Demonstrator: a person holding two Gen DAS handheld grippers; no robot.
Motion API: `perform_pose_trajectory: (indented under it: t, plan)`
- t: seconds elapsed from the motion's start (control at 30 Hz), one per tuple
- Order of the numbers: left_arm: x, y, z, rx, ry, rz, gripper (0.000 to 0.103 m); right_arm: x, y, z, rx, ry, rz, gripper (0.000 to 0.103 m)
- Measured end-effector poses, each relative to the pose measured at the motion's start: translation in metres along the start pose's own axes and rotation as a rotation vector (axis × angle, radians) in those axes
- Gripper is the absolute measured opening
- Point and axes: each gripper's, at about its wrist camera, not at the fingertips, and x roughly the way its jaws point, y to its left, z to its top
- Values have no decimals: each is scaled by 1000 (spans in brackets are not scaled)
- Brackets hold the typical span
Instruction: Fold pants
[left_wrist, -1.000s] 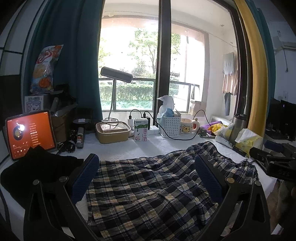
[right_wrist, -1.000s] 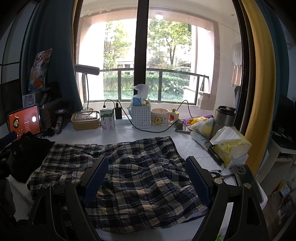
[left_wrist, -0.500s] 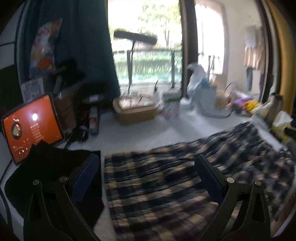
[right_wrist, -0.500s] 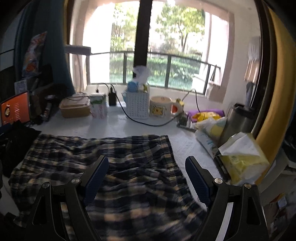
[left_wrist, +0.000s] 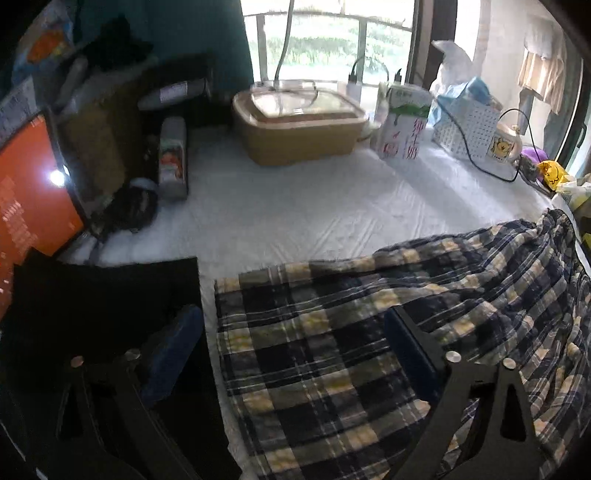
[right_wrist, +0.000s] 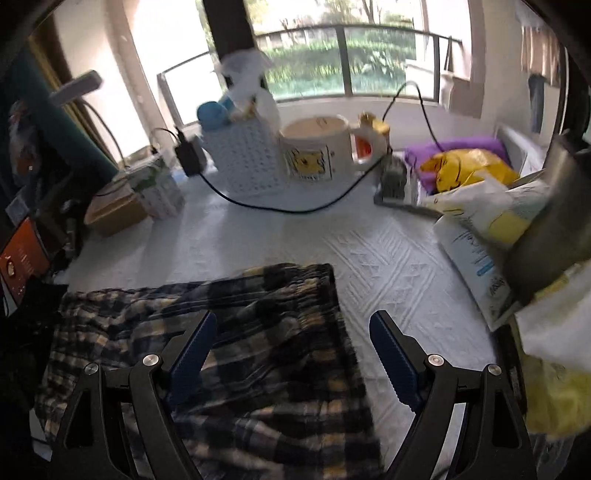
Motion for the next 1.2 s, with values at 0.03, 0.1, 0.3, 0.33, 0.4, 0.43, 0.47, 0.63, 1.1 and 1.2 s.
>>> perform_pose_trajectory:
  t: [0.03,0.1,0.3,0.33,0.4,0.43,0.47,0.63,1.1,1.2]
  plan:
    - [5,1,0,7,10,-4,96,8,-2,4,0,22,-1,86]
    - [14,0,-1,31,35,11,89,20,-5,11,0,65,17,86]
    - [22,0,-4,47,48,-18,76,59,-3,25,14,150,70,81]
    - [21,-2,-4,51,42,-22,73,66,0,26,-2,165,73,81]
    - [17,-9,-6,66,22,-40,50,78,3,26,-33,192,77,81]
    - [16,-13,-7,81,15,-53,40,82,4,26,-44,203,73,79]
    - [15,-18,-7,100,9,-74,21,87,5,26,-58,213,61,74]
    - [6,-30,-4,172,-15,-100,8,87,11,26,-106,189,28,26]
    - [-21,-13,123,120,-228,-152,7,5,28,62,-123,-177,-131,7]
    - [-21,-14,152,127,-272,-142,7,-3,26,81,-96,-235,-157,7]
